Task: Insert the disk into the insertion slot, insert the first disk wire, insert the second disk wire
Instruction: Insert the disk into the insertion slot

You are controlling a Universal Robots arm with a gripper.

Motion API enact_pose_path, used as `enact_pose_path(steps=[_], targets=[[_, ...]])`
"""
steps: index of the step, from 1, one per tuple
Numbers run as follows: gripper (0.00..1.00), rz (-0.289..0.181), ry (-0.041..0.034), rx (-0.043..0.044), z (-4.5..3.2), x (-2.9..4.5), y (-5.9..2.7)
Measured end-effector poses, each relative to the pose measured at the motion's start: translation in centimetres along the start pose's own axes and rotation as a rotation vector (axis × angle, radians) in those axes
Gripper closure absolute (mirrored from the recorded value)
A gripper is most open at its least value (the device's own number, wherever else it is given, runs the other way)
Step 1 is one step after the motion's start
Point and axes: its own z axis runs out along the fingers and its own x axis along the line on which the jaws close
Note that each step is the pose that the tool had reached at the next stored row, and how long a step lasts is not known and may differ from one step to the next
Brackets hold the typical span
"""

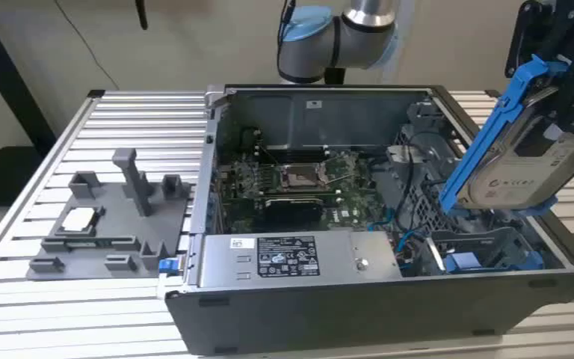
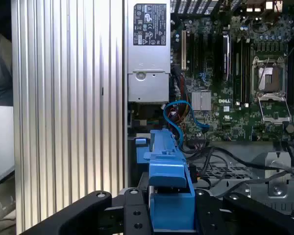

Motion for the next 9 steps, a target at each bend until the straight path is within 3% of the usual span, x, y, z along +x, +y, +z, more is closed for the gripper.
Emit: enact_pose_path(steps=[9], targets=[[0.67,0.0,-0.0009,0.0,0.0,0.0,0.0]])
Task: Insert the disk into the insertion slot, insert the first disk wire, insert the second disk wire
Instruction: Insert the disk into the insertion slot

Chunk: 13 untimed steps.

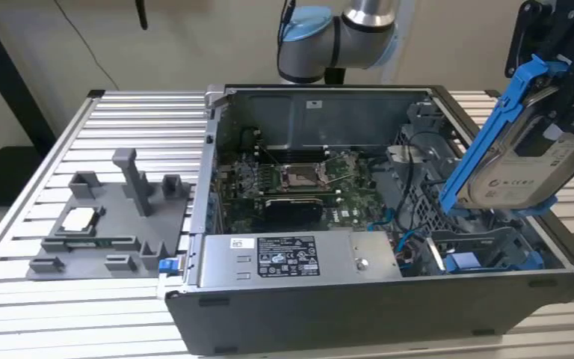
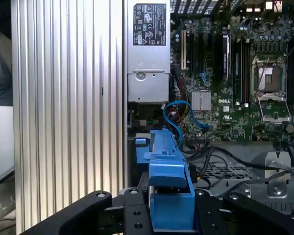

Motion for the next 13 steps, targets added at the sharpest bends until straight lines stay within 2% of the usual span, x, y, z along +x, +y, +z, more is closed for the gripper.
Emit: enact_pose_path(steps=[5,10,13], targets=[[0.67,0.0,0.0001,0.0003,0.1,0.01,-0.01],[0.67,0.0,-0.0002,0.0084,0.73,0.0,-0.04],[0.67,0.0,-0.0001,0.0098,1.11,-0.01,-0.05]])
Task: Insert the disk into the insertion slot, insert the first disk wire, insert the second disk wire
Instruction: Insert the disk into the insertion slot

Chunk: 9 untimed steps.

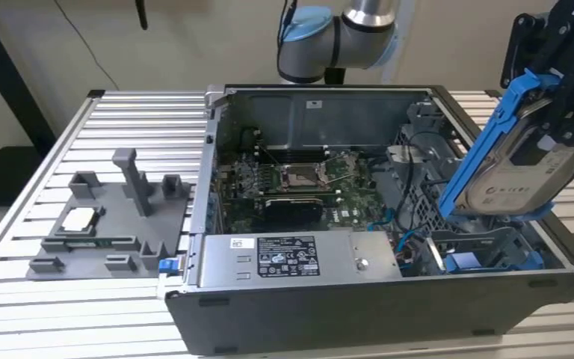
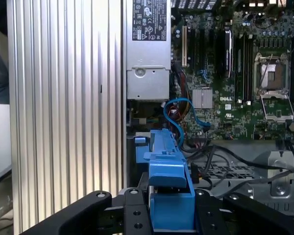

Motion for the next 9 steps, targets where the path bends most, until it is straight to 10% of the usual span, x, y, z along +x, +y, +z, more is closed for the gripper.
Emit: enact_pose_path(steps=[9], targets=[[0.67,0.0,-0.0002,0.0001,0.69,0.0,-0.02]])
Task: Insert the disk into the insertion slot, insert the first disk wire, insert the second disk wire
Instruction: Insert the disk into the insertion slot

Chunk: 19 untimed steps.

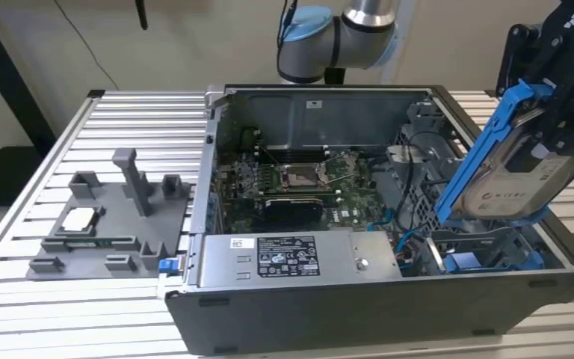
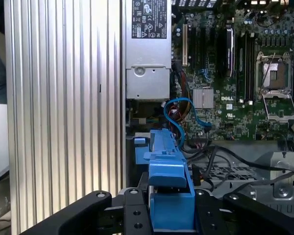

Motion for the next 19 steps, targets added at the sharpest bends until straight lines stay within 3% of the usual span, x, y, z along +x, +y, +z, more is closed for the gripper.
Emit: enact_pose_path(steps=[19], targets=[[0.67,0.0,0.0,0.0,0.68,0.0,-0.02]])
